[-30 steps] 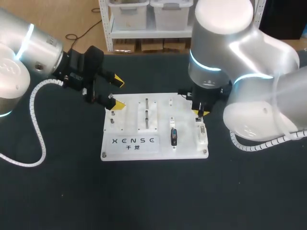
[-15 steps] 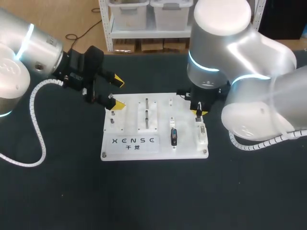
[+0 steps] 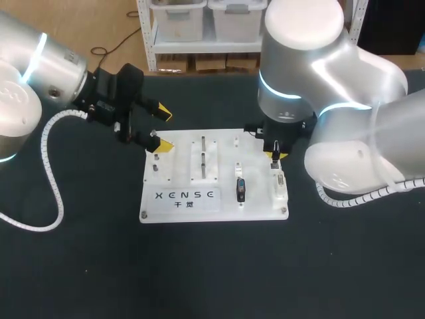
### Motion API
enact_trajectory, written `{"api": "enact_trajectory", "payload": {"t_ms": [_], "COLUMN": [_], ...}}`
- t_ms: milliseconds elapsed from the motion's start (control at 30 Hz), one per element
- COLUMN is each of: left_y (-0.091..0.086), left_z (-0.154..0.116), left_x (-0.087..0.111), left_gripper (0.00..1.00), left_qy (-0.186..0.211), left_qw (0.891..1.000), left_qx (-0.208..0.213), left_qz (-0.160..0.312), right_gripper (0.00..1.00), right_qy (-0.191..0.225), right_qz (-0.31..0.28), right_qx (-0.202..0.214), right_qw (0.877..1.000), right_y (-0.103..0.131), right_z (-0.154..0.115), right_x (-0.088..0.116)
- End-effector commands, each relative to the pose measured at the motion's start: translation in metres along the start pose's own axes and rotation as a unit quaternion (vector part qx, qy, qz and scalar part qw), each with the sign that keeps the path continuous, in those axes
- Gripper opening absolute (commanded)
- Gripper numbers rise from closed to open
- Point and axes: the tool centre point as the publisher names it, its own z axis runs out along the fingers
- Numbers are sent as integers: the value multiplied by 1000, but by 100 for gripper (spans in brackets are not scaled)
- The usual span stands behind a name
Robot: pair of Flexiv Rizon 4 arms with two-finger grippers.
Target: Insert the USB connector, Ethernet cable, and multi-pin plug into their matching sockets one by one.
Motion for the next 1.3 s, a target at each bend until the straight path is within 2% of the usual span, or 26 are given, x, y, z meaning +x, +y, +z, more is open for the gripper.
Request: {"api": "enact_trajectory", "payload": {"t_ms": [33,267,500,967,1300], "left_y": [1,1,1,1,1], "left_z": [1,1,1,1,1], "left_x": [1,1,1,1,1], "left_gripper": [100,100,100,100,100], "left_qy": [-2,-2,-2,-2,-2], "left_qw": [1000,1000,1000,1000,1000], "left_qx": [0,0,0,0,0], "left_qz": [2,2,2,2,2], "right_gripper": [0,0,0,0,0], "right_qy": [-6,-11,-18,6,8], "right_qz": [-5,-10,-7,-15,-4], "right_qx": [2,3,4,5,17], "right_qw": [1000,1000,1000,1000,1000], "right_y": [-1,3,0,-3,-4], "right_z": [4,4,2,7,22], "right_x": [2,2,-6,16,8]}}
